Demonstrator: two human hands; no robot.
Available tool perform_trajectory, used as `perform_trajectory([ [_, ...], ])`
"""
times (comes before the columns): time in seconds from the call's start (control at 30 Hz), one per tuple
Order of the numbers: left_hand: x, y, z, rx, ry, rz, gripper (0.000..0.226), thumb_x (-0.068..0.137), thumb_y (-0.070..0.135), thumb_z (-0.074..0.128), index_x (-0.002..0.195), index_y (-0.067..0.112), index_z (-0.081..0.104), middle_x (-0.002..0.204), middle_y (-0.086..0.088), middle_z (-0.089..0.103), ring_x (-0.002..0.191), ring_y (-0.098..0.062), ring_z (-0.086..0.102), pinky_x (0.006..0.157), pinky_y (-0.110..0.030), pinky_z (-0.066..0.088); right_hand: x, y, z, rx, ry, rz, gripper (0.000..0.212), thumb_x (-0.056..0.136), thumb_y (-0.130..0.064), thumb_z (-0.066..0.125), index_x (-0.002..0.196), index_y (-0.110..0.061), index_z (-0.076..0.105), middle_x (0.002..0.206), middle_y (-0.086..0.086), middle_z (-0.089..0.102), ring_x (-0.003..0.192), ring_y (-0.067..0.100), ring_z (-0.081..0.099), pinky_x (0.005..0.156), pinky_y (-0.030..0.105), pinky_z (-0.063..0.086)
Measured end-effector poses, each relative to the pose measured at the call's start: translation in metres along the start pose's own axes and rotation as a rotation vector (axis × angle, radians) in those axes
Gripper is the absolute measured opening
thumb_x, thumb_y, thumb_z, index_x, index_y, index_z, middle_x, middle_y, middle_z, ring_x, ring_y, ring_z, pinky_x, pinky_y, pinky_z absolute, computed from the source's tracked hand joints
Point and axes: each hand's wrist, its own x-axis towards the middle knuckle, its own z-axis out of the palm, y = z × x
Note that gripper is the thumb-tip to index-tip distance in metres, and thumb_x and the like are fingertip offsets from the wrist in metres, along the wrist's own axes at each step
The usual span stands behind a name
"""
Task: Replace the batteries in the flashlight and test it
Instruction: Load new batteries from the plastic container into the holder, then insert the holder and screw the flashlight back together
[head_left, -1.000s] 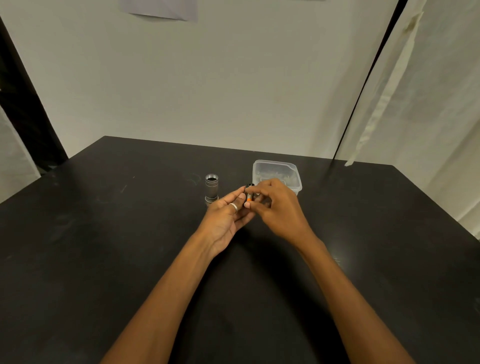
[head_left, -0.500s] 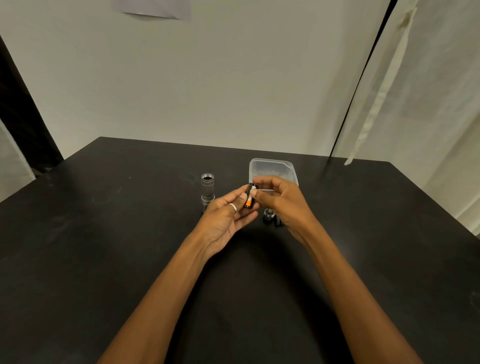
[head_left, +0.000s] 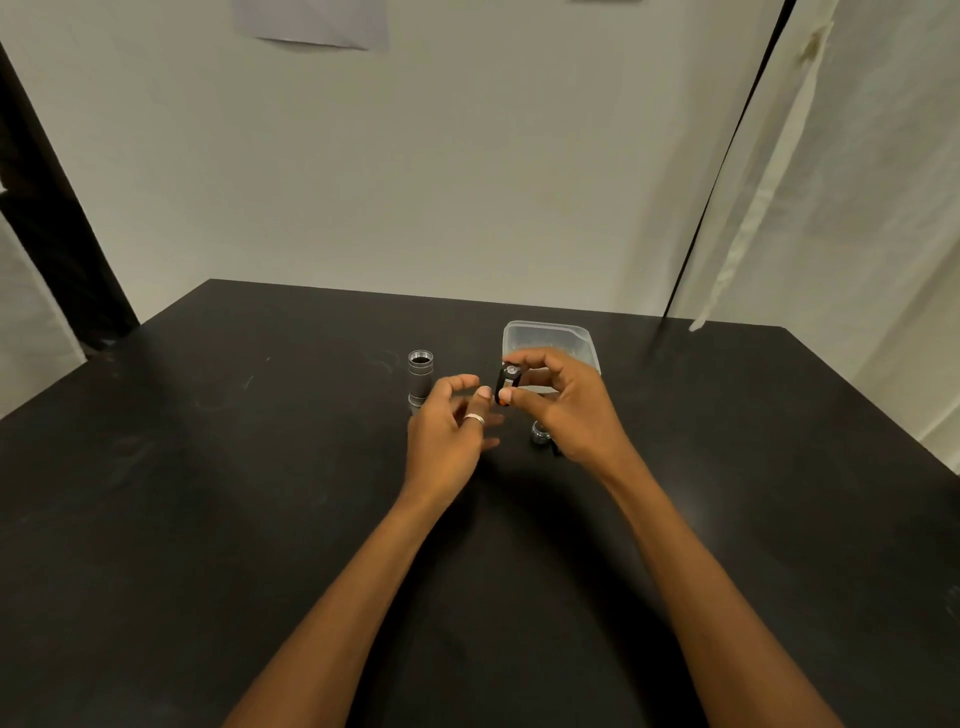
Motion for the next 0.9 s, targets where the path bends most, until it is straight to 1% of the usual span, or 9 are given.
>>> perform_trajectory([
  [0.07, -0.001, -0.001, -0.003, 0.178, 0.092, 0.124, 0.021, 0.103, 0.026, 0.059, 0.123, 0.02, 0.059, 0.102, 0.004, 0.073, 0.078, -0.007, 0.073, 0.062, -0.028, 0.061, 0.0, 0.0, 0.0, -0.029, 0.028, -0.019, 0.034, 0.086, -0.009, 0.081, 0.111, -0.029, 0.068, 0.111, -0.015, 0.069, 0.106, 0.006, 0.068, 0.086, 0.017, 0.057],
  [0.17, -0.001, -0.002, -0.01, 0.453, 0.252, 0.34, 0.016, 0.102, 0.032, 0.059, 0.116, 0.024, 0.06, 0.091, 0.012, 0.067, 0.075, -0.005, 0.065, 0.066, -0.03, 0.056, -0.002, -0.002, 0.002, -0.06, 0.059, -0.026, 0.033, 0.086, -0.008, 0.08, 0.107, -0.03, 0.066, 0.108, -0.014, 0.068, 0.103, 0.004, 0.067, 0.083, 0.01, 0.054],
  [0.3, 0.001, 0.001, -0.017, 0.594, 0.418, 0.44, 0.028, 0.098, 0.031, 0.065, 0.121, 0.019, 0.054, 0.101, 0.004, 0.058, 0.085, -0.008, 0.057, 0.062, -0.016, 0.04, -0.002, -0.002, 0.002, -0.048, 0.082, 0.007, 0.029, 0.086, -0.008, 0.081, 0.103, -0.026, 0.067, 0.102, -0.01, 0.071, 0.099, 0.007, 0.069, 0.081, 0.011, 0.055],
  [0.4, 0.005, -0.002, -0.019, 0.638, 0.472, 0.417, 0.051, 0.09, 0.032, 0.074, 0.129, 0.015, 0.047, 0.127, -0.007, 0.049, 0.106, -0.016, 0.052, 0.07, -0.025, 0.044, -0.003, -0.002, 0.003, -0.026, 0.103, 0.028, 0.032, 0.083, -0.007, 0.083, 0.106, -0.022, 0.066, 0.099, -0.008, 0.073, 0.095, 0.005, 0.07, 0.081, 0.013, 0.056],
  [0.53, 0.011, -0.009, -0.022, 0.674, 0.449, 0.319, 0.076, 0.086, 0.03, 0.078, 0.145, 0.006, 0.036, 0.149, -0.016, 0.037, 0.131, -0.029, 0.04, 0.099, -0.035, 0.04, -0.002, 0.0, 0.005, -0.005, 0.094, 0.074, 0.039, 0.088, -0.008, 0.079, 0.122, -0.02, 0.064, 0.101, -0.015, 0.07, 0.094, -0.009, 0.069, 0.083, 0.01, 0.054],
  [0.67, 0.016, -0.012, -0.024, 0.61, 0.34, 0.156, 0.084, 0.09, 0.03, 0.075, 0.154, 0.009, 0.024, 0.157, -0.012, 0.035, 0.144, -0.029, 0.036, 0.114, -0.042, 0.036, -0.001, 0.002, 0.004, 0.068, 0.115, 0.123, 0.031, 0.09, -0.01, 0.077, 0.118, -0.02, 0.067, 0.109, -0.004, 0.074, 0.102, 0.006, 0.072, 0.092, 0.024, 0.058],
  [0.77, 0.021, -0.015, -0.024, 0.579, 0.292, 0.086, 0.074, 0.093, 0.03, 0.071, 0.152, 0.012, 0.029, 0.15, -0.008, 0.048, 0.136, -0.028, 0.048, 0.111, -0.048, 0.042, -0.001, 0.004, 0.005, 0.133, 0.13, 0.162, 0.033, 0.09, -0.011, 0.077, 0.121, -0.016, 0.068, 0.11, -0.002, 0.075, 0.104, 0.009, 0.073, 0.094, 0.028, 0.059],
  [0.83, 0.024, -0.016, -0.025, 0.608, 0.271, 0.041, 0.055, 0.097, 0.03, 0.066, 0.142, 0.013, 0.04, 0.135, -0.008, 0.059, 0.12, -0.027, 0.059, 0.101, -0.048, 0.05, -0.001, 0.004, 0.005, 0.19, 0.15, 0.184, 0.032, 0.09, -0.01, 0.077, 0.121, -0.015, 0.069, 0.109, 0.0, 0.076, 0.103, 0.013, 0.074, 0.094, 0.031, 0.06],
  [0.9, 0.025, -0.016, -0.025, 0.663, 0.258, 0.023, 0.032, 0.1, 0.029, 0.061, 0.126, 0.013, 0.049, 0.119, -0.006, 0.063, 0.106, -0.026, 0.063, 0.092, -0.046, 0.054, -0.001, 0.004, 0.007, 0.258, 0.174, 0.205, 0.032, 0.09, -0.009, 0.077, 0.121, -0.012, 0.069, 0.11, 0.003, 0.076, 0.103, 0.017, 0.075, 0.093, 0.034, 0.061],
])
